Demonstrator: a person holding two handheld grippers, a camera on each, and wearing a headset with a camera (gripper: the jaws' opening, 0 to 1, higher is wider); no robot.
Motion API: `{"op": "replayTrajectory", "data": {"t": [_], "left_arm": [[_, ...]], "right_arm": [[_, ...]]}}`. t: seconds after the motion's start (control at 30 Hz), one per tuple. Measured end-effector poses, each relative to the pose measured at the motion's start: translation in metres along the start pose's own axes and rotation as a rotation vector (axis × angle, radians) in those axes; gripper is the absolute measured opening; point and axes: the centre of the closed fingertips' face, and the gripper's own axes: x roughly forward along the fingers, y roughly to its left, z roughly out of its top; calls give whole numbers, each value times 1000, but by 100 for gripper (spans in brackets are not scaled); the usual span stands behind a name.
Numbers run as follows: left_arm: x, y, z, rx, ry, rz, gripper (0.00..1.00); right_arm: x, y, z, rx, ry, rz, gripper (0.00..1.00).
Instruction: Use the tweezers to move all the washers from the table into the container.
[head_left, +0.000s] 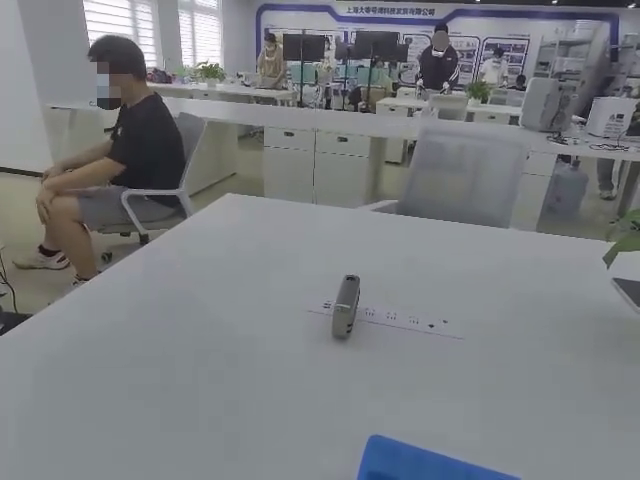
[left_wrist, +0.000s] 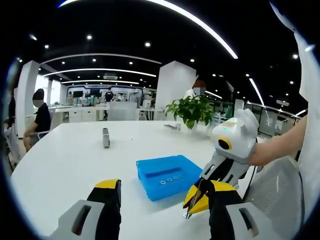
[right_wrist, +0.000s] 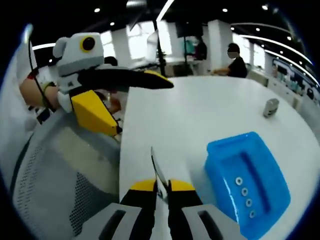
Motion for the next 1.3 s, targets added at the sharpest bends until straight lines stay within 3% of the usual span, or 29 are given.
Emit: {"op": "replayTrajectory", "data": {"t": [0.17,0.33,0.67,0.8,0.97,1.03,1.13,1.3], "left_arm": [[-1,3,2,-14,-14,10,72],[0,2,2,-12,-12,7,71],[-2,5,5,-23,-34,22,72],[-4,10,7,-16,-40,52,72],[-6,15,9,-24,-52,79,72],[-6,16,8,-26,-50,82,72],[-5,16,8,-27,-51,82,72],[-4,11,7,-21,-44,58,72]], "right_arm": [[0,8,-1,-92,-14,-29,5],[2,4,-1,-183,-19,-80,3],[-11,-10,3,-9,-72,-126,3],[-27,-20,20,161,-178,-133,3],[-50,-45,42,395,-315,-130,3],[-55,-52,43,464,-317,-113,3],[-64,-67,52,476,-348,-132,3],[-67,-83,56,492,-354,-135,3]]}}
